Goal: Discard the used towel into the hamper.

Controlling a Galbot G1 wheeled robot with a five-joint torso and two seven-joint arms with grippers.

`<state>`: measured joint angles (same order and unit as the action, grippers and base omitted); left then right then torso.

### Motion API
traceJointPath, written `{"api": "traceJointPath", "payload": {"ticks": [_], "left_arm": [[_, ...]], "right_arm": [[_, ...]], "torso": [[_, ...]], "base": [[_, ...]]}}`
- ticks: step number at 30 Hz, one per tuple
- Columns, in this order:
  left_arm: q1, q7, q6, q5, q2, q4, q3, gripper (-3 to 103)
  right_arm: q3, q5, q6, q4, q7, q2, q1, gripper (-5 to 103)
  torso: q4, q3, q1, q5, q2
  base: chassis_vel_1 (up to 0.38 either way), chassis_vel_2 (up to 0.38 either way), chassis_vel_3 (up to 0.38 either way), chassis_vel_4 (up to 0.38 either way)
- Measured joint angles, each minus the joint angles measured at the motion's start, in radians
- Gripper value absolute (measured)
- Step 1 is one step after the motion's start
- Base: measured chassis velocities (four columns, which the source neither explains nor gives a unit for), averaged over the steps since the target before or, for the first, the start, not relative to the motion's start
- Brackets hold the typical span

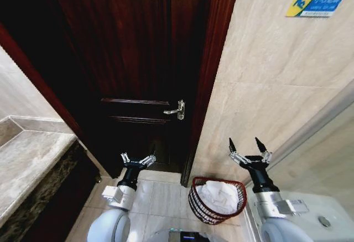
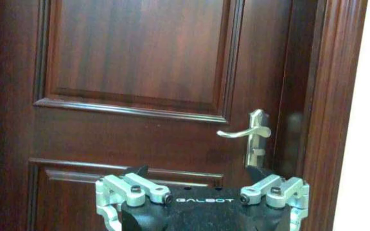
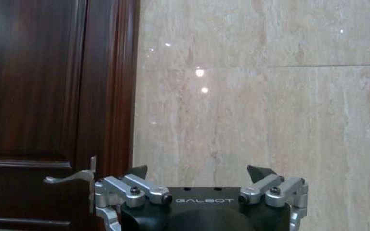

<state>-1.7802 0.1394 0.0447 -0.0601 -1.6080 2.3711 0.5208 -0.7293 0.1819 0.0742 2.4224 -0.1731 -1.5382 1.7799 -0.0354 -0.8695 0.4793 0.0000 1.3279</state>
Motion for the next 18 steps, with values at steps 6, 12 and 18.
{"api": "traceJointPath", "payload": {"ticks": [6,12,18], "left_arm": [[0.000,0.000,0.000,0.000,0.000,0.000,0.000,100],[0.000,0.000,0.000,0.000,0.000,0.000,0.000,100],[0.000,0.000,0.000,0.000,0.000,0.000,0.000,100]], "right_arm": [[0.000,0.000,0.000,0.000,0.000,0.000,0.000,100],[0.000,0.000,0.000,0.000,0.000,0.000,0.000,100],[0.000,0.000,0.000,0.000,0.000,0.000,0.000,100]], "torso": [[0.0000,0.000,0.000,0.0000,0.000],[0.0001,0.000,0.000,-0.0001,0.000],[-0.0001,0.000,0.000,0.0000,0.000]], "base": [[0.084,-0.084,-0.088,0.087],[0.109,-0.101,-0.104,0.096],[0.097,-0.083,-0.083,0.087]]}}
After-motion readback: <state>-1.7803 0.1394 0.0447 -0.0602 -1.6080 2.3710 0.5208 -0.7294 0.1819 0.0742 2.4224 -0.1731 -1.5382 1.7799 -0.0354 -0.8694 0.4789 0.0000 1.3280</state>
